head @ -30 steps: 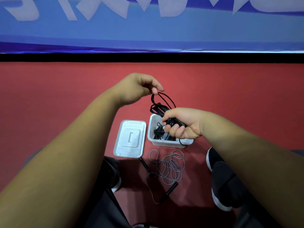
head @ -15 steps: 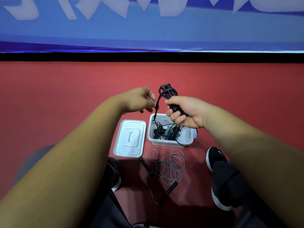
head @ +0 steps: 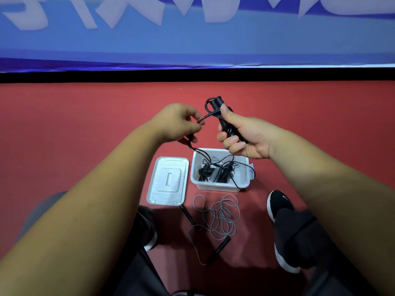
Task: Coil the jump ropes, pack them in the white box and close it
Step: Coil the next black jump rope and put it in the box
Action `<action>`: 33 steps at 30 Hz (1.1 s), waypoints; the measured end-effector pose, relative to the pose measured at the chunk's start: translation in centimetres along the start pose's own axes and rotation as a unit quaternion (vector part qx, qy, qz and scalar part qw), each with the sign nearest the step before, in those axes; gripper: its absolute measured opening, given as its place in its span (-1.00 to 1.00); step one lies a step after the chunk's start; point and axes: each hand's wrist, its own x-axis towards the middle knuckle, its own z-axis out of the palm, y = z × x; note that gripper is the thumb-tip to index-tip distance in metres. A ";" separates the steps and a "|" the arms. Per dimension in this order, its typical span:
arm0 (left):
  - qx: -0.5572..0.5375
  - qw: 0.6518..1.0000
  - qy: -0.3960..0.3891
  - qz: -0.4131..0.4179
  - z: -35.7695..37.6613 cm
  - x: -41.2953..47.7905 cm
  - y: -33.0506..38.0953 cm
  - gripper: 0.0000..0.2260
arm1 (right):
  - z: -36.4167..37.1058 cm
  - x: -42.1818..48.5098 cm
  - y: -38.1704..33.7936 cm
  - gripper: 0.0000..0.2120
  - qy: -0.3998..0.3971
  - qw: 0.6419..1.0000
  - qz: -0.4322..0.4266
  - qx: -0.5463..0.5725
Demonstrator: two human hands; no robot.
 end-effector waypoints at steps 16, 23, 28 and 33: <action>-0.047 0.977 0.172 0.114 -6.9 -2.9 11.5 -0.90 | 6.7 -4.6 -9.1 -0.28 0.053 0.991 -0.113 0.049; 0.175 0.907 0.338 0.180 -13.1 -6.9 21.8 -0.79 | 12.1 -12.4 -17.5 -0.27 0.092 0.968 -0.232 0.021; 0.329 0.834 0.399 0.192 -14.5 -10.4 26.6 -0.82 | 15.0 -16.9 -20.1 -0.27 0.101 0.950 -0.296 -0.006; 0.187 0.892 0.349 0.218 -14.0 -12.8 26.9 -0.84 | 16.4 -19.6 -19.9 -0.27 0.096 0.945 -0.311 -0.026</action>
